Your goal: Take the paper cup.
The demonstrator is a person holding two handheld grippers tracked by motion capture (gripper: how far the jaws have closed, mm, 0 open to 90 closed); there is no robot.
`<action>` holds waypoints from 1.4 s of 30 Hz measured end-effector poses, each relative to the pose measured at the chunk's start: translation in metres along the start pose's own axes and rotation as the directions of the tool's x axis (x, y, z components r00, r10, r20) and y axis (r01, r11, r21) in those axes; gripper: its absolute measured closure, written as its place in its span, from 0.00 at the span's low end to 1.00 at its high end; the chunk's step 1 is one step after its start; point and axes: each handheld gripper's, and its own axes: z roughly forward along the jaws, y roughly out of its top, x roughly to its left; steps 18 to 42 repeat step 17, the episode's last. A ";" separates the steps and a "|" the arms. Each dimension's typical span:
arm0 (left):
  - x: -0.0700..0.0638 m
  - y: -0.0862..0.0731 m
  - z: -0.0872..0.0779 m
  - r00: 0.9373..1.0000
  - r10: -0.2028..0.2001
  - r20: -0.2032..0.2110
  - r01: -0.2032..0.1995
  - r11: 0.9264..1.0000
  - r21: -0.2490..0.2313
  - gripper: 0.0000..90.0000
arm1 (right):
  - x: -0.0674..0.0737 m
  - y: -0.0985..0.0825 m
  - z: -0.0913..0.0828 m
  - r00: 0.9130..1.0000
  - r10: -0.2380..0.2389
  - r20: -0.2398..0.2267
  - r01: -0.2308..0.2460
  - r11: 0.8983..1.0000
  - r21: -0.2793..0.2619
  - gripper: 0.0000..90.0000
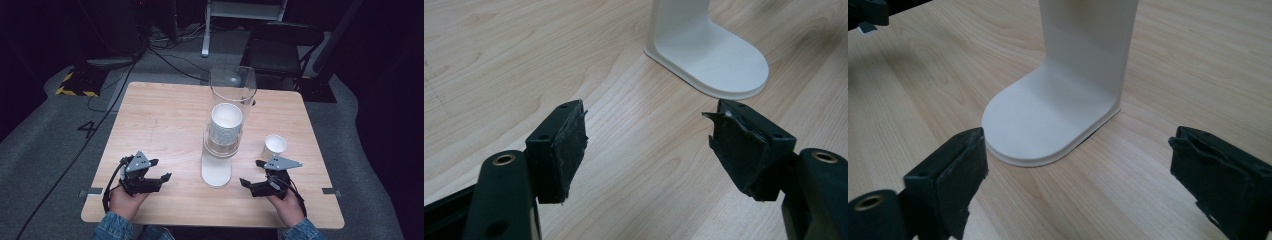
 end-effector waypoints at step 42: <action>0.001 -0.003 0.006 1.000 0.024 -0.008 -0.024 1.000 0.007 0.31 | -0.006 -0.009 0.013 0.999 0.026 0.041 -0.027 0.999 0.021 0.17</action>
